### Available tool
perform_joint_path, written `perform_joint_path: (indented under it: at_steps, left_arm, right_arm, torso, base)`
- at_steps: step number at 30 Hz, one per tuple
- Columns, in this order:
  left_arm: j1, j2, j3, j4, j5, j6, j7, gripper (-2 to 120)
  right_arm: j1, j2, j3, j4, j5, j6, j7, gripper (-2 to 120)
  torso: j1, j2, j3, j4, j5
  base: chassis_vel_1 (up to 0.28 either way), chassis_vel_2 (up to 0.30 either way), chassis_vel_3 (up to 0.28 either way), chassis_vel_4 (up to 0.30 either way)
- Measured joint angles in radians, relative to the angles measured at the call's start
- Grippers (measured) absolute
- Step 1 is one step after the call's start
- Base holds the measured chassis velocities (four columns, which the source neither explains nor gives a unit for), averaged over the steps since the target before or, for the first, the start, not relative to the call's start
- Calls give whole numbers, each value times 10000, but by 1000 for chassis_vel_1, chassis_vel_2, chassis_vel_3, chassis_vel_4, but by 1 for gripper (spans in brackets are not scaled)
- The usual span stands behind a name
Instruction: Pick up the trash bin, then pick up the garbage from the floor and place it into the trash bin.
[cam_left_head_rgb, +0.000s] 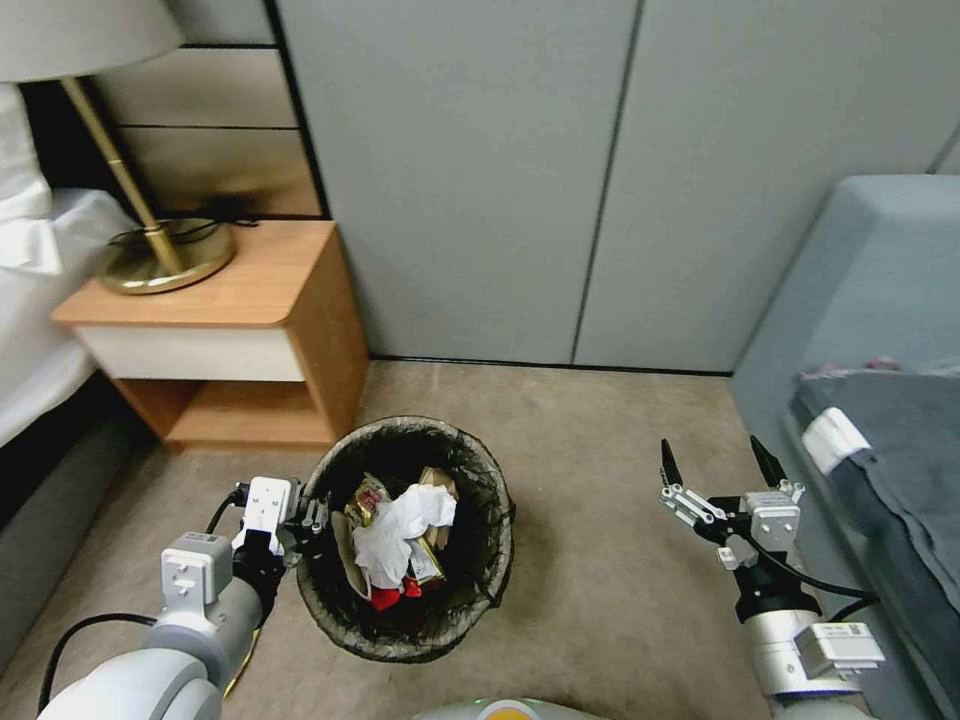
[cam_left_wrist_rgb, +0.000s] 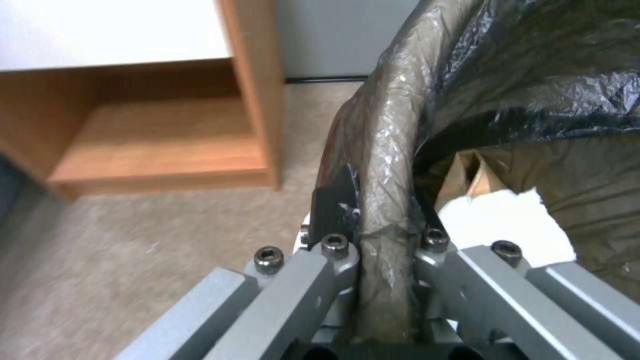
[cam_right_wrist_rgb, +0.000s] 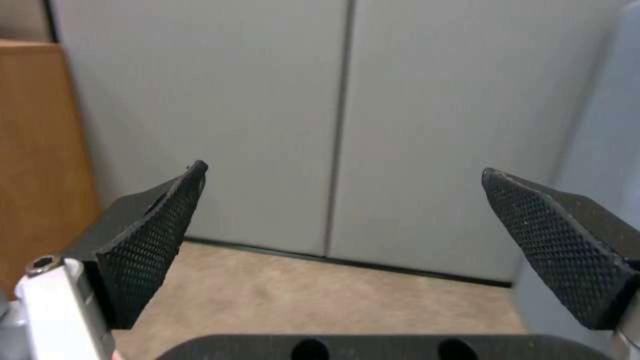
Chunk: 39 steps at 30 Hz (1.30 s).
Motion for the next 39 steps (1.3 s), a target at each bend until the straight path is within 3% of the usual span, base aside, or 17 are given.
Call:
perform_joint_path:
  at_steps: [39]
  left_arm:
    - [47,-22,24,0,-34,-140,6,1]
  right_arm:
    - [296,261,-454,-256,-58,-504,307,100]
  torso:
    - [-1,0,0,1,-1]
  base:
    - [111,112,115,116]
